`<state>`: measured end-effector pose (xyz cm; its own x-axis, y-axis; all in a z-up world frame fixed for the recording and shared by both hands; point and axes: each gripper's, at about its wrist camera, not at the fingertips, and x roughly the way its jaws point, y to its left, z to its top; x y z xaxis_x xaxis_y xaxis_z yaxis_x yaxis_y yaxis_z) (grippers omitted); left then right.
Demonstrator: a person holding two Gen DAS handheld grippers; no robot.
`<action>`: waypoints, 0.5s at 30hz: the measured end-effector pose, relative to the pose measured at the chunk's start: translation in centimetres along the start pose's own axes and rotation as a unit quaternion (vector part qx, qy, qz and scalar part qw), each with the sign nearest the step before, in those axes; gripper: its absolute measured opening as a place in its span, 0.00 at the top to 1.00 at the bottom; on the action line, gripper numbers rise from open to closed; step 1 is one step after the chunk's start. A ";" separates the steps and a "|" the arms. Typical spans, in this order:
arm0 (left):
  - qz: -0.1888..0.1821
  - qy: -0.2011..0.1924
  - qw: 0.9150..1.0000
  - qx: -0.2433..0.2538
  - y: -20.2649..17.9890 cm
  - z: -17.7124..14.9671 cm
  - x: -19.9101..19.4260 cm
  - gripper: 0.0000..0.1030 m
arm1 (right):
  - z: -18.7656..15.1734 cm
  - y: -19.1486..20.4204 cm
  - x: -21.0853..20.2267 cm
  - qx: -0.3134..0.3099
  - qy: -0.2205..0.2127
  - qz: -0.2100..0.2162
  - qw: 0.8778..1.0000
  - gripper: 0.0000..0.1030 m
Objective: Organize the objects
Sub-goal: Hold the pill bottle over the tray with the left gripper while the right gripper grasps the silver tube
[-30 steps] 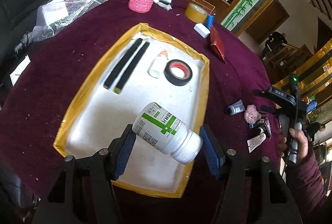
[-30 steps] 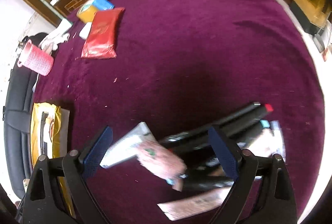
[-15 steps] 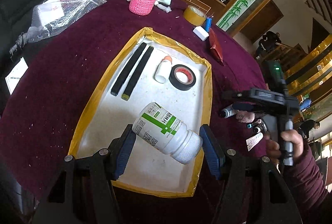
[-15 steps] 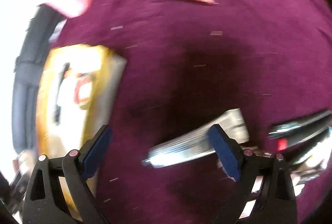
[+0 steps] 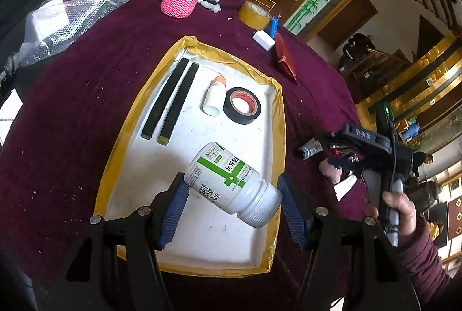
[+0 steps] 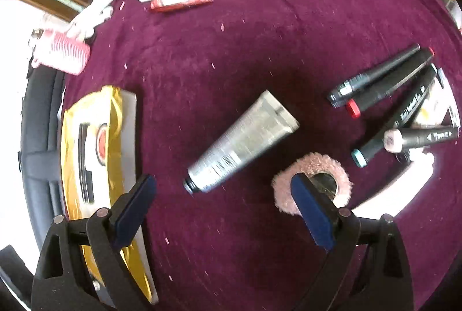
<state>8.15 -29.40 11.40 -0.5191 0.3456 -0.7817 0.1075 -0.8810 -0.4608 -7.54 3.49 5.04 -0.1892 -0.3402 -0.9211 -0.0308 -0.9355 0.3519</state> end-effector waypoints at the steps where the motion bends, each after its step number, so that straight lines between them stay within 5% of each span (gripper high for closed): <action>1: 0.000 0.000 1.000 0.003 0.1 0.0 -0.1 0.44 | 0.4 0.4 0.5 -0.004 -0.002 -0.005 1.000 0.07; 10: 0.002 -0.001 1.000 0.001 2.2 -0.5 -1.3 0.44 | 1.8 1.8 3.7 -0.006 -0.016 -0.100 0.995 0.17; 15: -0.003 -0.007 1.000 -0.001 2.9 0.0 -1.4 0.44 | 0.6 3.2 4.0 -0.060 -0.035 -0.156 0.985 0.47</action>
<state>9.20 -32.46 11.20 -0.5308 0.3459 -0.7737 0.1056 -0.8788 -0.4653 -8.97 -0.80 2.57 -0.2567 -0.0314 -0.9660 0.0170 -0.9995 0.0279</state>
